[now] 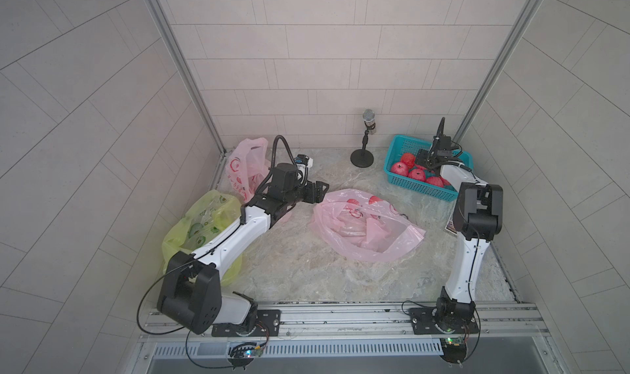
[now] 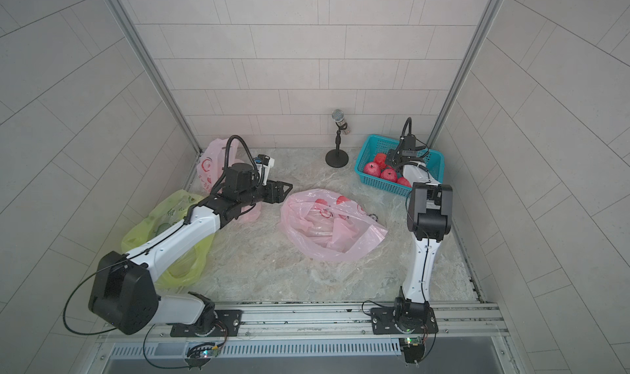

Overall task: Untie the knot of a plastic bag & take out the apple
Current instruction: Place the apple in the basket.

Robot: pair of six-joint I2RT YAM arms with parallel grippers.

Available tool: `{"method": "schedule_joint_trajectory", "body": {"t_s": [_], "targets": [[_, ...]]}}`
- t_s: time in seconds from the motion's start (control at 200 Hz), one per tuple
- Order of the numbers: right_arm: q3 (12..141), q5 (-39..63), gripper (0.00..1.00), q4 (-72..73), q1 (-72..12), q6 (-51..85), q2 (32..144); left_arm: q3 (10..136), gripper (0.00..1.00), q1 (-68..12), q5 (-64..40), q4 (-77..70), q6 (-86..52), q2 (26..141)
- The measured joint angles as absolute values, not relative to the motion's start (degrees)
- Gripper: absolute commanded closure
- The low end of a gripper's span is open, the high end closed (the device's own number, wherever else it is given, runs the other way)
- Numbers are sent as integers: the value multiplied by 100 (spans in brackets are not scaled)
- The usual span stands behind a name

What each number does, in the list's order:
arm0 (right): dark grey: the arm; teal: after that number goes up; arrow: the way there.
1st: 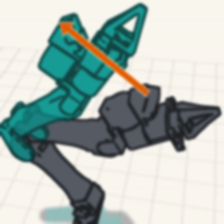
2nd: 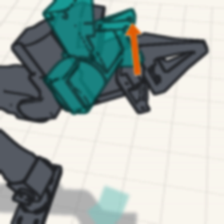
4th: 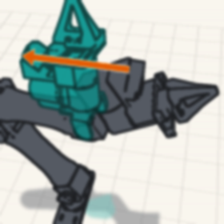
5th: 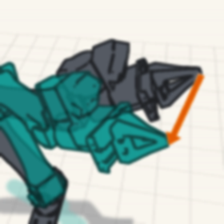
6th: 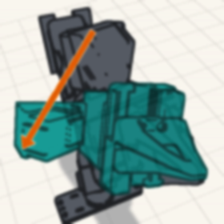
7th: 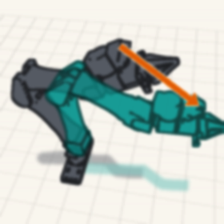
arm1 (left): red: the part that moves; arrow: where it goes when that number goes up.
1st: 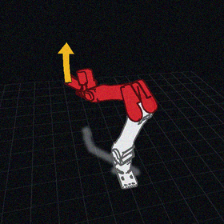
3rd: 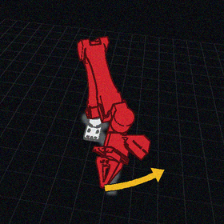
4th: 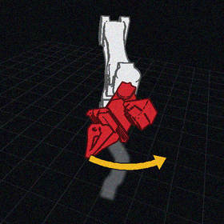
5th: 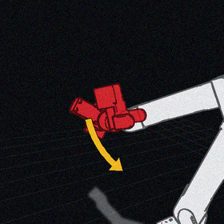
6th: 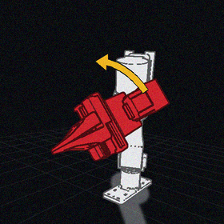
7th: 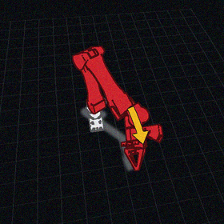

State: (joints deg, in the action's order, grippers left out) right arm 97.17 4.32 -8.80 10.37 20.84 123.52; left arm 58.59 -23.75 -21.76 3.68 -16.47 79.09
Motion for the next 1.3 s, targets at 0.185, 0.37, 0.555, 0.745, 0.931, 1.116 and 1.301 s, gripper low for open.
{"method": "schedule_joint_trajectory", "body": {"t_s": [0.185,0.37,0.555,0.745,0.931,1.116,1.301], "targets": [[9883,508,26,-888,1083,2108,12538,5859,19,-2362,-2161,405,-1645,7841],[10036,576,24,-882,1083,2163,12768,5859,17,-2357,-2152,454,-1614,7841],[10020,637,23,-932,1079,2171,12829,5846,16,-2327,-2091,462,-1557,7811],[10020,681,16,-937,1079,2196,12829,5815,16,-2294,-2027,462,-1540,7747],[10022,753,8,-1026,1079,2213,12829,5789,15,-2283,-1962,464,-1535,7719],[10022,779,1,-1092,1079,2211,12829,5782,14,-2263,-1942,464,-1535,7712],[10022,779,1,-1111,1063,2202,12825,5767,13,-2257,-1935,464,-1535,7712]]}}
